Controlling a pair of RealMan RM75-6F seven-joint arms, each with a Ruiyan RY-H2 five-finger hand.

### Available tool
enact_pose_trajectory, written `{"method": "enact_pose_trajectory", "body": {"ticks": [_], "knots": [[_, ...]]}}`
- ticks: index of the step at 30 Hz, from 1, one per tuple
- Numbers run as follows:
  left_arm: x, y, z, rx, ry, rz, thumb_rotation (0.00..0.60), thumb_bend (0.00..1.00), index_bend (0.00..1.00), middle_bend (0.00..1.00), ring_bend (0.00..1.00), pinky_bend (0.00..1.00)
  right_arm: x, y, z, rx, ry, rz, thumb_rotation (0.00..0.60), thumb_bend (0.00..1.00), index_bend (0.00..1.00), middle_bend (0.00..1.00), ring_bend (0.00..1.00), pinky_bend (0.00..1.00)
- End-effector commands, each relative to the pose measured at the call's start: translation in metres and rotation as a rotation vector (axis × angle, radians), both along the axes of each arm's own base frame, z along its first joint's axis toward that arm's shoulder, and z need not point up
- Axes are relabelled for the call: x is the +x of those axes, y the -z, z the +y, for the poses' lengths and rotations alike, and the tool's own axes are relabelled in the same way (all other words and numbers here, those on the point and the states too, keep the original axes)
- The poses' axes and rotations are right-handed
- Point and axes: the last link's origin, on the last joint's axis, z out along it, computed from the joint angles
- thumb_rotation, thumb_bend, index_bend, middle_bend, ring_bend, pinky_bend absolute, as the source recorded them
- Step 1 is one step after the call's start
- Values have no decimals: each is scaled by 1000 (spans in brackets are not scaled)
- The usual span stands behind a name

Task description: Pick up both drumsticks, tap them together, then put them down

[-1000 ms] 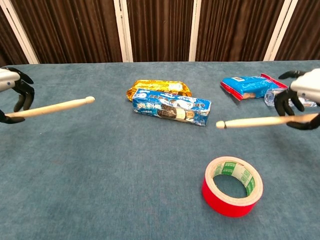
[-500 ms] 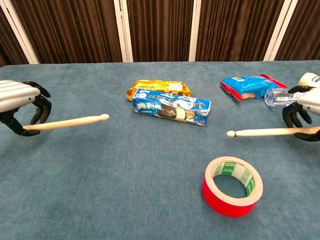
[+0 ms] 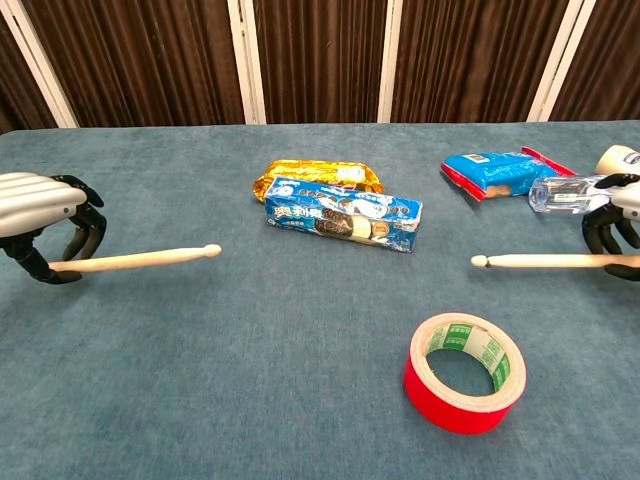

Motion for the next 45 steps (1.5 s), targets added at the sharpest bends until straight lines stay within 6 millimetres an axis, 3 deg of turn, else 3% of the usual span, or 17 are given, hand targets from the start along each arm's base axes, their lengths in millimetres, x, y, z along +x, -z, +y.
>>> {"method": "enact_pose_trajectory", "body": {"ticks": [1, 15, 22, 26, 33, 38, 42, 45], "knots": [[1, 0, 0, 1, 3, -3, 600, 466, 668, 596, 129, 21, -3, 1, 2, 7, 4, 15, 600, 410, 851, 683, 579, 74], [9, 2, -2, -7, 21, -9, 600, 465, 645, 593, 129, 19, -14, 9, 4, 24, 137, 116, 600, 409, 624, 597, 535, 74], [7, 0, -1, -14, 6, 6, 600, 466, 595, 560, 120, 0, -12, 5, 3, 25, 188, 156, 600, 365, 355, 443, 495, 74], [7, 0, -2, -21, -2, 22, 600, 466, 513, 529, 115, 0, -10, 3, 3, 28, 209, 177, 600, 343, 231, 346, 485, 74], [6, 0, -5, -38, -27, 26, 600, 465, 398, 472, 112, 0, -6, 2, 5, 21, 233, 185, 600, 323, 199, 301, 475, 74], [6, -3, -7, -59, -66, 16, 600, 465, 292, 296, 36, 0, -4, -4, 4, 3, 240, 178, 600, 322, 199, 296, 472, 74], [21, -20, -7, -41, -92, -78, 600, 465, 230, 158, 0, 0, 8, -15, 9, -37, 229, 104, 600, 323, 199, 295, 462, 74], [37, -45, -21, -24, -96, -180, 600, 460, 217, 89, 0, 0, 30, -34, 20, -118, 211, -51, 600, 323, 199, 252, 369, 74]]}}
